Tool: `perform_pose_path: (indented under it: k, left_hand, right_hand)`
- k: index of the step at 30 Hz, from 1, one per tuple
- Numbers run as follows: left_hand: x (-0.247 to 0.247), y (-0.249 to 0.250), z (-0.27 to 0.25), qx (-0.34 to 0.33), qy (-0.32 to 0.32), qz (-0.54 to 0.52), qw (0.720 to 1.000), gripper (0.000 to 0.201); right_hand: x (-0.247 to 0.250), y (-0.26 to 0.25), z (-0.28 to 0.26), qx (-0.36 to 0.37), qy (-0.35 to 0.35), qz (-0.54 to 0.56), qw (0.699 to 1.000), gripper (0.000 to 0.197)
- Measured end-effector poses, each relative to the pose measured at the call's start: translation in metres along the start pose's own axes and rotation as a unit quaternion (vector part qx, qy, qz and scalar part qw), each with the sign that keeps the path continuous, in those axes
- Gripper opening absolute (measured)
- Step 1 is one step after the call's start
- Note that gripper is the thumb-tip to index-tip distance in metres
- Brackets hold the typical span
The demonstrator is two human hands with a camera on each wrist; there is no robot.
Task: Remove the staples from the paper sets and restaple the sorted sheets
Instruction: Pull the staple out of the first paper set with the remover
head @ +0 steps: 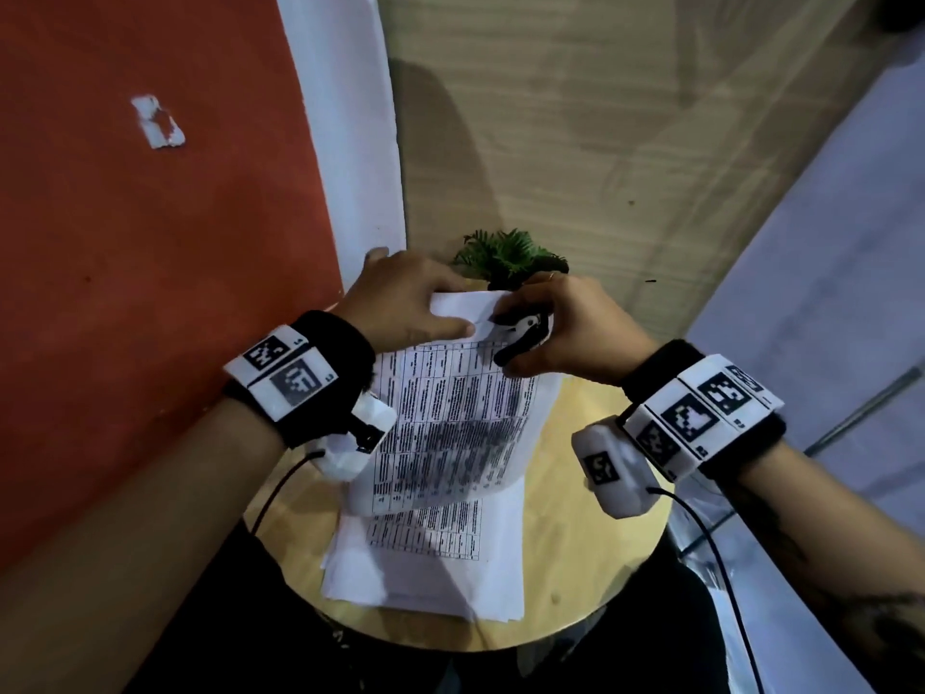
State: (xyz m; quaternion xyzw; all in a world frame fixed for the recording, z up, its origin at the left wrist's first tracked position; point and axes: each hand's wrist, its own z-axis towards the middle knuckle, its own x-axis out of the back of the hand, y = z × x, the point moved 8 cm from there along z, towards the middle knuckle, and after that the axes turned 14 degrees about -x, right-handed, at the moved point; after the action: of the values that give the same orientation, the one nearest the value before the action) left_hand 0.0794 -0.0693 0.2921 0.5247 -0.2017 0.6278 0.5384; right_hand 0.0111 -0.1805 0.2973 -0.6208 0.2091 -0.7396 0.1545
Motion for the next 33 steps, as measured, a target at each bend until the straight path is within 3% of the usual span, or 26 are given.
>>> perform_pose_path:
  k: [3, 6, 10, 13, 23, 29, 31, 33]
  left_hand:
    - [-0.005, -0.005, 0.0, 0.015, 0.029, -0.126, 0.991, 0.016]
    - [-0.009, -0.012, -0.002, 0.042, 0.045, -0.162, 0.985, 0.016]
    - [-0.01, -0.014, -0.004, 0.067, 0.047, -0.213, 0.974, 0.021]
    - [-0.009, -0.011, -0.003, 0.069, 0.049, -0.238, 0.968, 0.005]
    - [-0.01, -0.006, -0.005, 0.077, 0.066, -0.294, 0.95, 0.017]
    - [-0.014, -0.006, -0.006, 0.088, 0.071, -0.285, 0.952, 0.017]
    - [-0.013, -0.008, -0.006, 0.096, 0.083, -0.282, 0.951, 0.007]
    - [-0.011, -0.01, -0.006, 0.105, 0.1, -0.264, 0.954, 0.013]
  right_hand:
    - [0.001, 0.0, -0.003, 0.011, 0.003, 0.003, 1.0, 0.047]
    - [0.001, 0.007, -0.003, 0.024, 0.018, 0.021, 0.999, 0.05]
    - [0.008, -0.004, -0.016, 0.098, 0.143, 0.055, 0.983, 0.043]
    - [0.002, -0.018, -0.025, 0.153, 0.193, -0.009, 0.969, 0.039]
    - [-0.002, -0.03, -0.027, 0.18, 0.199, -0.062, 0.961, 0.038]
    - [-0.001, -0.031, -0.029, 0.188, 0.202, -0.074, 0.958, 0.036]
    - [-0.001, -0.032, -0.029, 0.189, 0.209, -0.077, 0.956, 0.036]
    - [-0.001, -0.032, -0.029, 0.192, 0.213, -0.079, 0.955, 0.037]
